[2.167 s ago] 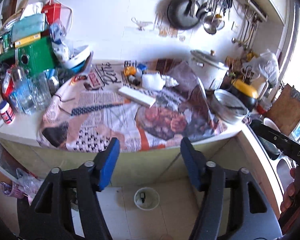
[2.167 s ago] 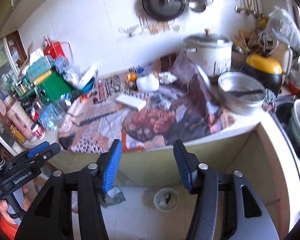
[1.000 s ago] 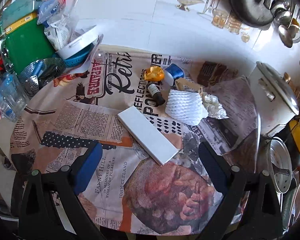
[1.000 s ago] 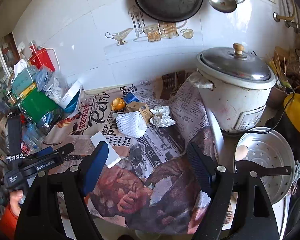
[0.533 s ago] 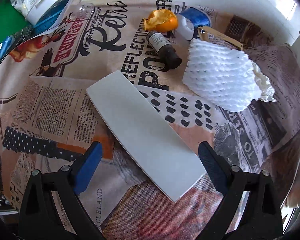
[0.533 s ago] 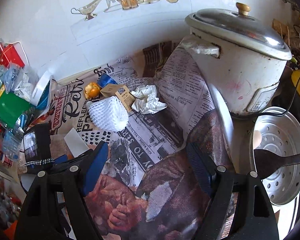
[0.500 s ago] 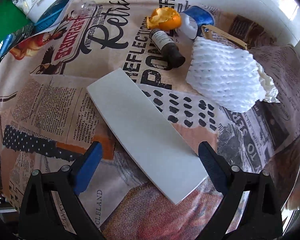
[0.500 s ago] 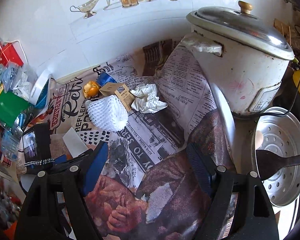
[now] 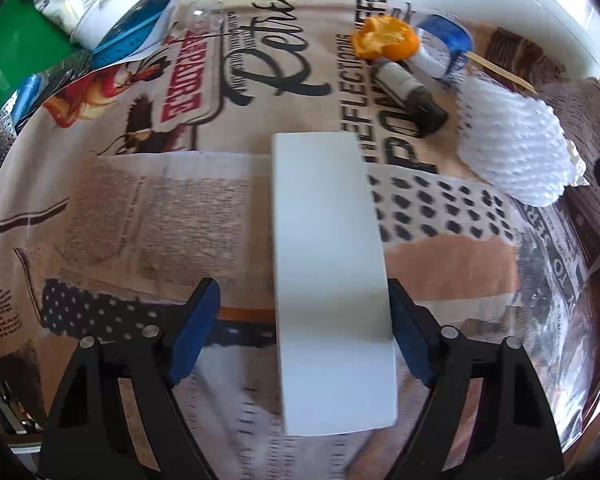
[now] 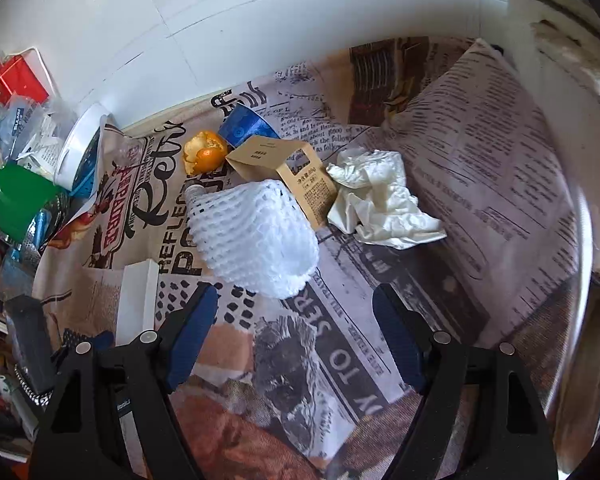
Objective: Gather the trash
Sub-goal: 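Grasp the white rectangular box with the left tool while the right tool grasps the white foam net, then carry the white box and foam net down toward the floor bin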
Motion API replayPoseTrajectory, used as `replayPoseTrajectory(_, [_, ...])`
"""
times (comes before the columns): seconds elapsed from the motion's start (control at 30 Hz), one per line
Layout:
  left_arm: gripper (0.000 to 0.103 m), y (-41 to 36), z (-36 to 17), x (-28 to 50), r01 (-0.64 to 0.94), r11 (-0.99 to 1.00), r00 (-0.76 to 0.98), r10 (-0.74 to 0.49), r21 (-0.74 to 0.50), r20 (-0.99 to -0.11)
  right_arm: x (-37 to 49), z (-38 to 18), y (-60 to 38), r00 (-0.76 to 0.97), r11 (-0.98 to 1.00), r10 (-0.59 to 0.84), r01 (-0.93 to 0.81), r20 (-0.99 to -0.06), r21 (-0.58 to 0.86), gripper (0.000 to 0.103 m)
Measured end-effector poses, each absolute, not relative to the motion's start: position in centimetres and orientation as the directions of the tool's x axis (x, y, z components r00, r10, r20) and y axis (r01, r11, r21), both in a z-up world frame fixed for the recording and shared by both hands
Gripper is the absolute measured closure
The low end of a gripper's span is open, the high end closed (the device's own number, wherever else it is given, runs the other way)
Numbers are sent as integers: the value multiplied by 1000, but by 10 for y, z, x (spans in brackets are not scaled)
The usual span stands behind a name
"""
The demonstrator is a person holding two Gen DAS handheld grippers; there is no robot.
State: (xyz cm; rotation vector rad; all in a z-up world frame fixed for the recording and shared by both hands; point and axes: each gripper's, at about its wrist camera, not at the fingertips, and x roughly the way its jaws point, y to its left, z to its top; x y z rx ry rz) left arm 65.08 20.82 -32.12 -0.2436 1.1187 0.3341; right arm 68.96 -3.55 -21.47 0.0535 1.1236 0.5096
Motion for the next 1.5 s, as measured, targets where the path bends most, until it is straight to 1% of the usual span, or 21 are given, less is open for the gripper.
replayPoseTrajectory(0.03, [24,214,-322,648,-388,921,398,144,-24,-906,695,-218,-32,328,886,417,-356,-848,298,31])
replayPoseTrajectory(0.1, [26,223,-322,641,-398,917,405,151,-26,-902,702,-223,-28,322,887,421,-343,-848,310,38])
replayPoseTrajectory(0.17, [32,228,-322,636,-393,919,421,147,-33,-895,707,-227,-28,324,888,432,-319,-842,333,42])
replayPoseTrajectory(0.23, [36,232,-323,636,-379,925,430,146,-31,-891,713,-233,-28,312,883,448,-300,-838,360,46])
replayPoseTrajectory(0.27, [39,231,-324,635,-369,929,434,151,-22,-888,715,-236,-26,304,883,449,-298,-841,363,52])
replayPoseTrajectory(0.3, [41,231,-324,635,-356,934,438,152,-16,-886,716,-239,-23,294,882,446,-305,-846,359,58])
replayPoseTrajectory(0.37, [49,229,-322,634,-340,940,447,145,-18,-883,717,-243,-15,288,884,433,-323,-854,339,64])
replayPoseTrajectory(0.4, [51,227,-321,632,-333,943,450,141,-19,-882,716,-244,-13,298,883,431,-331,-852,331,67])
replayPoseTrajectory(0.43, [52,228,-321,634,-325,945,452,133,-25,-882,714,-242,-12,308,883,431,-339,-848,325,69])
replayPoseTrajectory(0.5, [53,229,-320,636,-317,947,453,105,-50,-885,712,-240,-10,314,880,432,-353,-845,318,77])
replayPoseTrajectory(0.6, [53,229,-317,641,-308,946,454,53,-100,-889,706,-236,-10,322,877,438,-359,-840,320,83])
replayPoseTrajectory(0.8, [53,213,-295,640,-288,949,493,31,-130,-870,685,-219,-20,348,872,445,-379,-825,311,87])
replayPoseTrajectory(1.1, [53,170,-230,621,-232,963,594,28,-138,-804,648,-174,-64,406,854,493,-394,-769,340,88])
replayPoseTrajectory(1.37, [53,122,-182,578,-258,958,667,83,-124,-741,609,-138,-102,460,833,521,-458,-719,311,88])
replayPoseTrajectory(1.5, [53,100,-165,554,-247,961,688,83,-126,-721,587,-128,-115,463,822,535,-480,-707,307,88])
